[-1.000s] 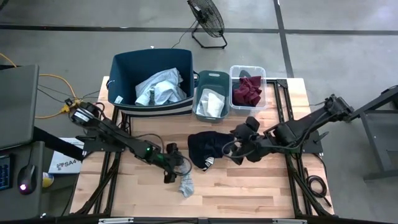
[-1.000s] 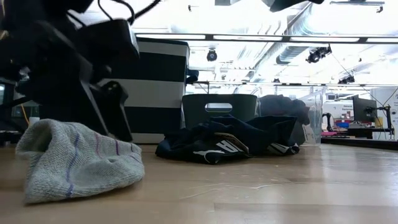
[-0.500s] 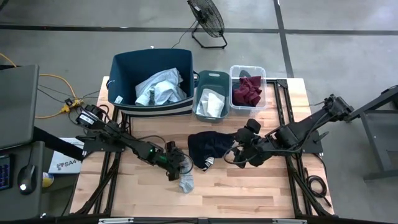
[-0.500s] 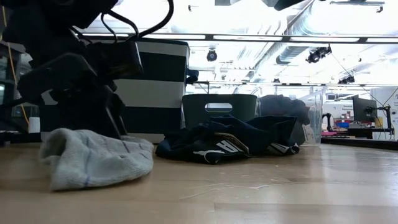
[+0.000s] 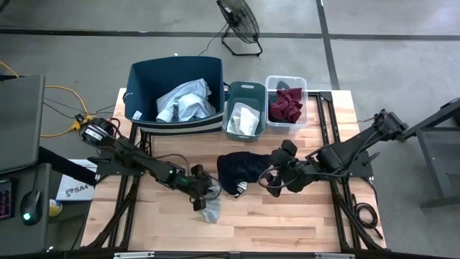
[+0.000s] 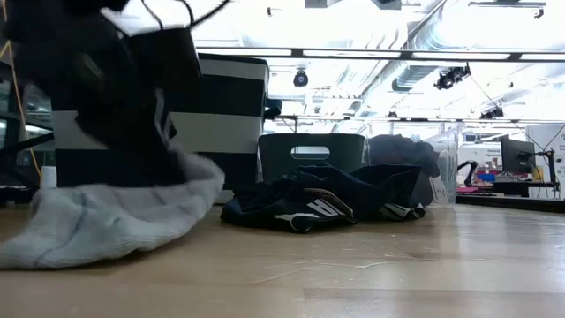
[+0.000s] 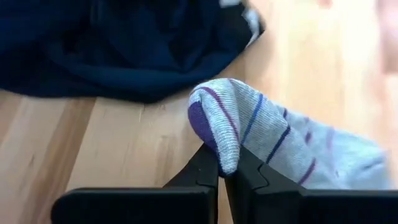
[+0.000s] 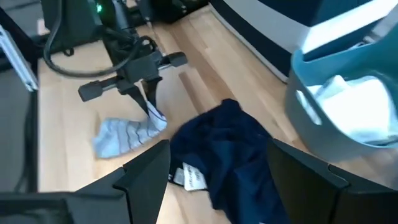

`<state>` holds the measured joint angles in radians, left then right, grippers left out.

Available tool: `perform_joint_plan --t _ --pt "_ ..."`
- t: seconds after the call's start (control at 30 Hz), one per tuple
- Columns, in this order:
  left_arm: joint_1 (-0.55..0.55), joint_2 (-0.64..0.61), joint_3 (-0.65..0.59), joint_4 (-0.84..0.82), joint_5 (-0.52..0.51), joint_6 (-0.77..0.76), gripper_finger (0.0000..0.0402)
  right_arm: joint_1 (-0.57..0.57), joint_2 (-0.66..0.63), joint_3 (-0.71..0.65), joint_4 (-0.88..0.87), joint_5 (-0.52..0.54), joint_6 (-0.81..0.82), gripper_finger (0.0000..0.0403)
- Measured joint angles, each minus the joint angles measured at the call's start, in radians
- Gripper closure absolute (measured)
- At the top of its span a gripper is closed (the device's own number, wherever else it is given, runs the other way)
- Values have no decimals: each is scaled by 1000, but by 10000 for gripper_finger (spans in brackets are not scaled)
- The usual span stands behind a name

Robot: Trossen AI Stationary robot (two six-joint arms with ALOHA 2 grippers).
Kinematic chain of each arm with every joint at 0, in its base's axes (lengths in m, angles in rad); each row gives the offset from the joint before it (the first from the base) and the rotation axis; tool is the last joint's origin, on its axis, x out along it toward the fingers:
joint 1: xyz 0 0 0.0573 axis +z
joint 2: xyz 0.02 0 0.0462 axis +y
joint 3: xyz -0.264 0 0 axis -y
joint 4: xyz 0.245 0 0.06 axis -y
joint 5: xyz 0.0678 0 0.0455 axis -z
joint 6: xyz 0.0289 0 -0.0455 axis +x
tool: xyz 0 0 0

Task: Pick & Place Cloths
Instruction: Put the gray sock into the blue bin

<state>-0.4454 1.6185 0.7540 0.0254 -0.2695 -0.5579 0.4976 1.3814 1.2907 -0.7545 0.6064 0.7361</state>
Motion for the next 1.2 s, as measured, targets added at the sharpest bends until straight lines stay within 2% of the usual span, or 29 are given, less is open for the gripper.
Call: perform_joint_plan --t 0.2,0.43,0.57,0.67,0.87,1.0,1.2 --pt "0 -105 29 -22 -45 27 398 0 53 0 119 -33 -20 144" --pt "0 -232 129 -111 -201 144 400 -6 121 0 258 -58 -33 144" --pt "1 -277 181 -152 -257 226 400 -10 134 0 310 -57 -34 144" --pt "1 -292 218 -157 -278 282 400 -27 134 0 360 -56 -47 144" --pt "0 -307 297 -176 -366 402 401 -61 140 1 486 -56 -172 144" --pt "14 -310 353 -172 -377 480 401 -81 157 0 549 -62 -237 144" --pt "34 -309 419 -202 -377 533 401 -114 175 1 569 -57 -245 144"
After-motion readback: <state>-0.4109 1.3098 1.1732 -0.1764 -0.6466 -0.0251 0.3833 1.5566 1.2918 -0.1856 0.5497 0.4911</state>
